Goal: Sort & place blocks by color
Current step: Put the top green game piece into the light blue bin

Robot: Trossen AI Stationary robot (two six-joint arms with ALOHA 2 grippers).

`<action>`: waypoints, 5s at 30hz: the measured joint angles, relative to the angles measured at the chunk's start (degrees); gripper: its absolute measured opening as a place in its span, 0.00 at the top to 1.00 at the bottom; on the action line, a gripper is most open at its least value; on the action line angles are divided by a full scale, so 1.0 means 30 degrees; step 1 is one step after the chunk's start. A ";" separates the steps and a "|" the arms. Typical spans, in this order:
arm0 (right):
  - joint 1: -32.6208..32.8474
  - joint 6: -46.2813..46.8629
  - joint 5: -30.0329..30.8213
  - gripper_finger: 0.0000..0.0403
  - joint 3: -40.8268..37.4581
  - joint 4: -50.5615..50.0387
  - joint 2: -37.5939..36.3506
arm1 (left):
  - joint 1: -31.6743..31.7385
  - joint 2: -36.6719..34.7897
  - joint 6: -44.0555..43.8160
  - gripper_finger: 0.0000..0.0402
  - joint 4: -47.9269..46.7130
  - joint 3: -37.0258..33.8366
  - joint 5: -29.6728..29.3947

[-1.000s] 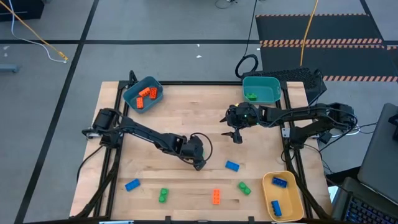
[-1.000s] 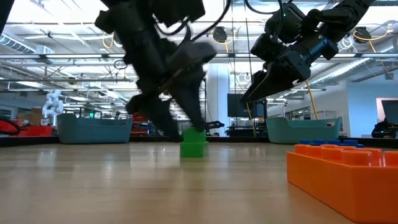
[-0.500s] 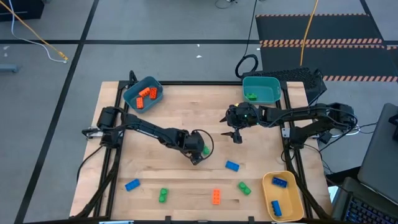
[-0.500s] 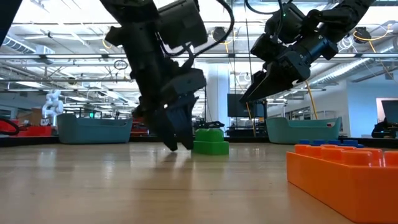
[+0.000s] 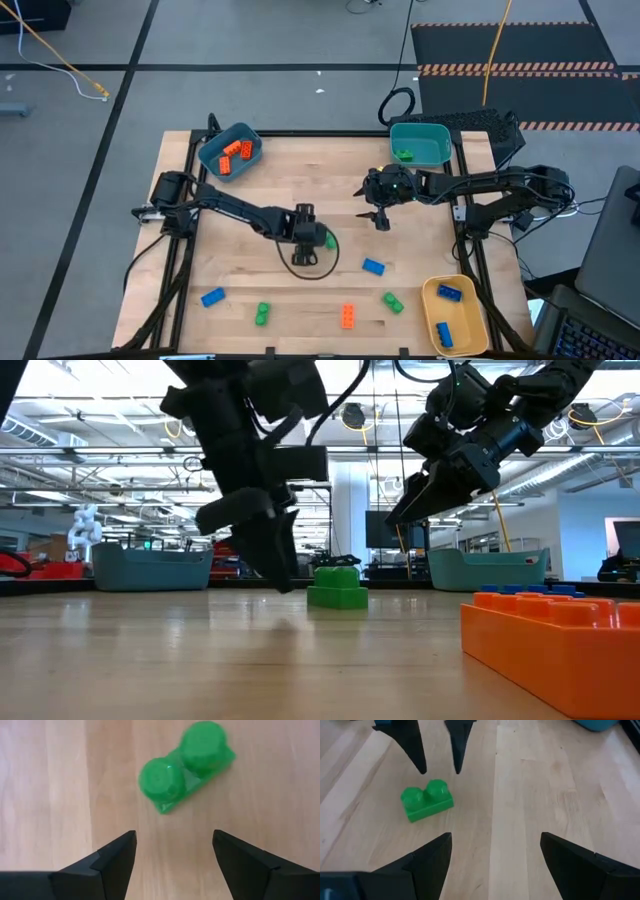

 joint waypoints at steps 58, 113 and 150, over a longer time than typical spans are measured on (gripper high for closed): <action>-0.0029 0.0107 0.0080 0.26 0.0000 -0.1253 -0.0051 | 0.1812 0.2965 0.4916 0.42 0.0587 0.2681 0.4913; 0.1013 0.1483 0.0015 0.26 0.0000 0.0524 -0.0051 | 0.3106 0.0724 -0.1699 0.64 0.7649 0.2659 0.2294; 0.0980 -0.1450 0.5424 0.70 0.0000 -0.1337 -0.0389 | 0.3477 0.0517 -0.1642 0.48 0.6900 0.2637 -0.0962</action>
